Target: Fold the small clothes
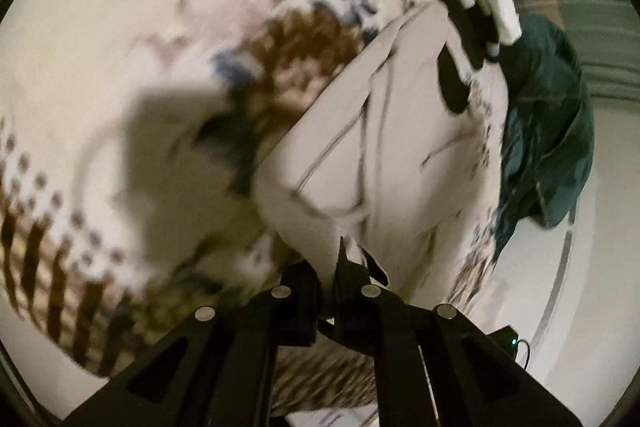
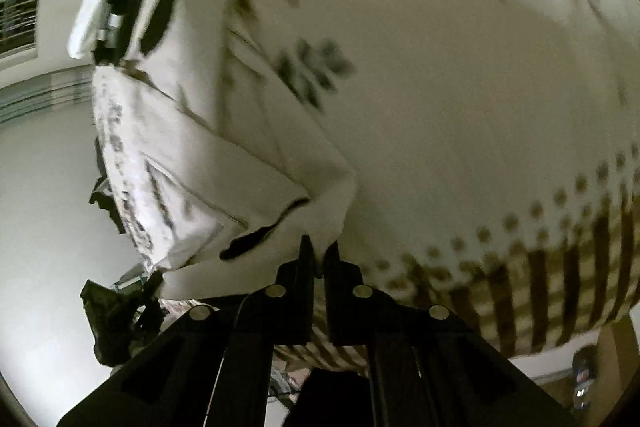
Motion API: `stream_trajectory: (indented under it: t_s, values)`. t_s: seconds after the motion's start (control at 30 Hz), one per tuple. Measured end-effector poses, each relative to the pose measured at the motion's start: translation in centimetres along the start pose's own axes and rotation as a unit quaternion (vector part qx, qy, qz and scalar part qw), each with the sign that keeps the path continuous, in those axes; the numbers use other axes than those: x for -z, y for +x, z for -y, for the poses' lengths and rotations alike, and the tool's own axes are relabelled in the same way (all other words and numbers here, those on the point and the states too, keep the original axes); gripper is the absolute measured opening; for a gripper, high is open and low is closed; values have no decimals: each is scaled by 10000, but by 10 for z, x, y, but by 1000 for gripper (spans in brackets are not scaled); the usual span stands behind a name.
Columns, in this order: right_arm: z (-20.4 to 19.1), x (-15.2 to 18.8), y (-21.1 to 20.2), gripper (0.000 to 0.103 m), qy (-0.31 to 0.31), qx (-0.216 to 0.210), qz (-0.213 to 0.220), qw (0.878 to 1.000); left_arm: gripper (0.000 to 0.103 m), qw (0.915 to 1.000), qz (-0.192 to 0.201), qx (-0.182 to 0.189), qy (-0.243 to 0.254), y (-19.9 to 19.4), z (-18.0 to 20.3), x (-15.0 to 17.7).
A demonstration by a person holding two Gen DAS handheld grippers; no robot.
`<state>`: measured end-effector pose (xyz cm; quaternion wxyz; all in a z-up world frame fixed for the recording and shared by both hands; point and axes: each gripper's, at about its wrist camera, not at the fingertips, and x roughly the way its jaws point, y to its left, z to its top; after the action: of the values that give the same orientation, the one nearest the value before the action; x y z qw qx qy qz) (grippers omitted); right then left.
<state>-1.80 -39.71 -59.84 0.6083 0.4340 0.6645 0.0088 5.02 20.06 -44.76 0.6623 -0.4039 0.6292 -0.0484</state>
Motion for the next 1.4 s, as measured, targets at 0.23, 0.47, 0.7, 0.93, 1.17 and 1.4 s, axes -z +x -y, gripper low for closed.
stream_trajectory:
  t_s: [0.23,0.47,0.7,0.93,1.17,1.4]
  values:
    - [-55,-84,-15,4,-571,43,533,9969,4,9998,218,10,-40,64,49,-99]
    - [-75,-162,-1,47,-328,-311,729,9963,58,9975,481,411,-316,65,51,-141]
    - [-79,-148,-9,61,-629,90,987,9931,62,9918,760,-641,807,50,60,-125]
    - [-105,-161,39,57,-891,447,774,9920,60,9766,494,-1274,1661,101,84,-132]
    - [-131,-166,48,3,-1225,826,1253,9811,1,9699,967,-1232,1863,93,102,-140]
    - [-129,-176,56,3,-1053,1037,1303,9804,2,9738,711,-1450,1602,106,84,-157]
